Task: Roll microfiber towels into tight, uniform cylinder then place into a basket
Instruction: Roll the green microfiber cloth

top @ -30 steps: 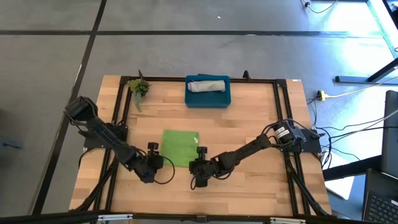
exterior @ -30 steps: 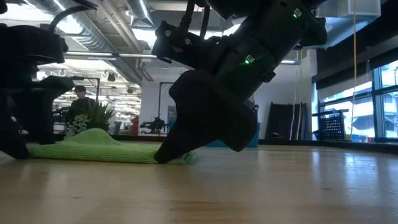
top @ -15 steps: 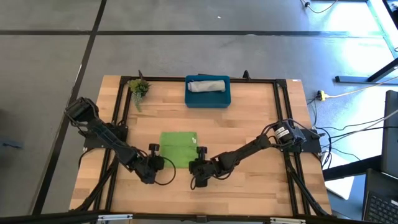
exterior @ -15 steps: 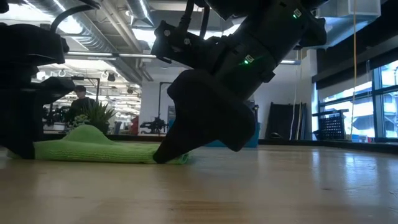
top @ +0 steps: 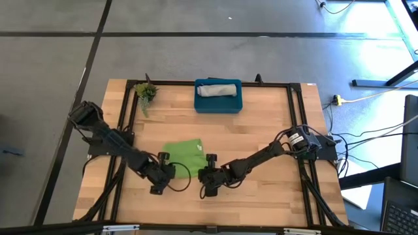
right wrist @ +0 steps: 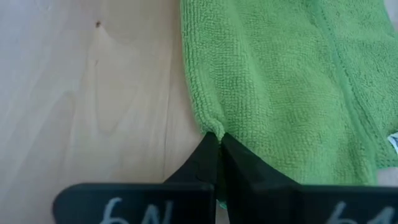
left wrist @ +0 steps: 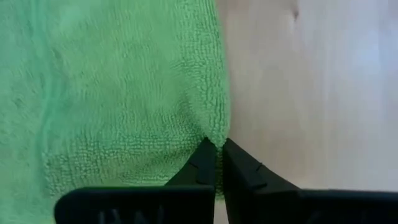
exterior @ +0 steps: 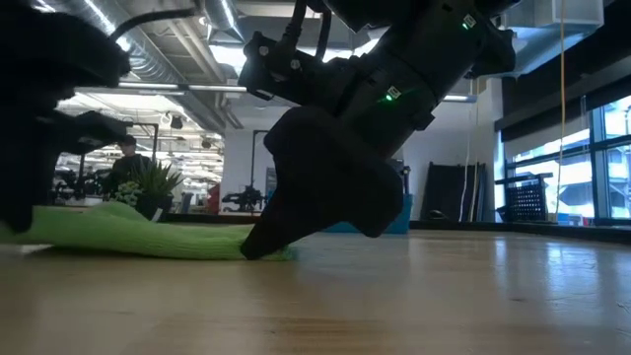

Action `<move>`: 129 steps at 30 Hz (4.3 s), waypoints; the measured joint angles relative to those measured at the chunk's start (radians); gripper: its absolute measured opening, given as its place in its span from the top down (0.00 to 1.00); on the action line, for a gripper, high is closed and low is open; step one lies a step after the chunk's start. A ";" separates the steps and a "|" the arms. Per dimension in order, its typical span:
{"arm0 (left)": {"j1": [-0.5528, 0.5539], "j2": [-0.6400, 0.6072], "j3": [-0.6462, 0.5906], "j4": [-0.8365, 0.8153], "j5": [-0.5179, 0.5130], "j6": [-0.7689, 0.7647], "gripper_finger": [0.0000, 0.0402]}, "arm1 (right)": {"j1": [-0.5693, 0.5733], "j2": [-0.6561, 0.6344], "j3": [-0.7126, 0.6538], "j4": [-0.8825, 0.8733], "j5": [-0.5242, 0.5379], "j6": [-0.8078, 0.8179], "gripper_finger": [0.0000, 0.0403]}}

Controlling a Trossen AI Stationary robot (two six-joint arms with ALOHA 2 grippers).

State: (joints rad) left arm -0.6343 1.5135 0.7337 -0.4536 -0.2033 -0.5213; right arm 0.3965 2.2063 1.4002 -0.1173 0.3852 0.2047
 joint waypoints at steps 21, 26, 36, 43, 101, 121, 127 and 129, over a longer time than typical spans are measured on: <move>0.285 -0.003 0.120 -0.166 0.142 0.086 1.00 | -0.007 0.000 0.000 -0.002 -0.022 0.000 0.98; 0.329 -0.004 0.121 -0.165 0.142 0.115 1.00 | -0.007 0.000 0.000 -0.002 -0.022 -0.001 0.98; 0.386 -0.004 0.122 -0.163 0.011 0.194 1.00 | -0.007 -0.001 0.000 -0.002 -0.023 -0.001 0.98; 0.435 -0.001 0.110 -0.154 -0.011 0.195 1.00 | -0.009 -0.001 0.000 0.000 -0.036 -0.002 0.98; 0.394 0.007 0.079 0.024 -0.035 0.195 1.00 | -0.008 -0.003 0.002 0.008 -0.278 -0.002 0.98; 0.474 0.102 0.079 0.178 -0.050 0.310 1.00 | -0.010 -0.003 0.000 0.023 -0.278 -0.004 0.98; 0.495 0.121 0.080 0.182 -0.031 0.322 1.00 | -0.010 -0.003 0.000 0.024 -0.275 -0.004 0.98; 0.495 0.126 0.077 0.195 -0.035 0.322 1.00 | -0.010 -0.003 0.000 0.026 -0.276 -0.004 0.98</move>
State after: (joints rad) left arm -0.1394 1.6396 0.8105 -0.2585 -0.2378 -0.1989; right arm 0.3866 2.2032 1.3998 -0.0914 0.1097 0.2005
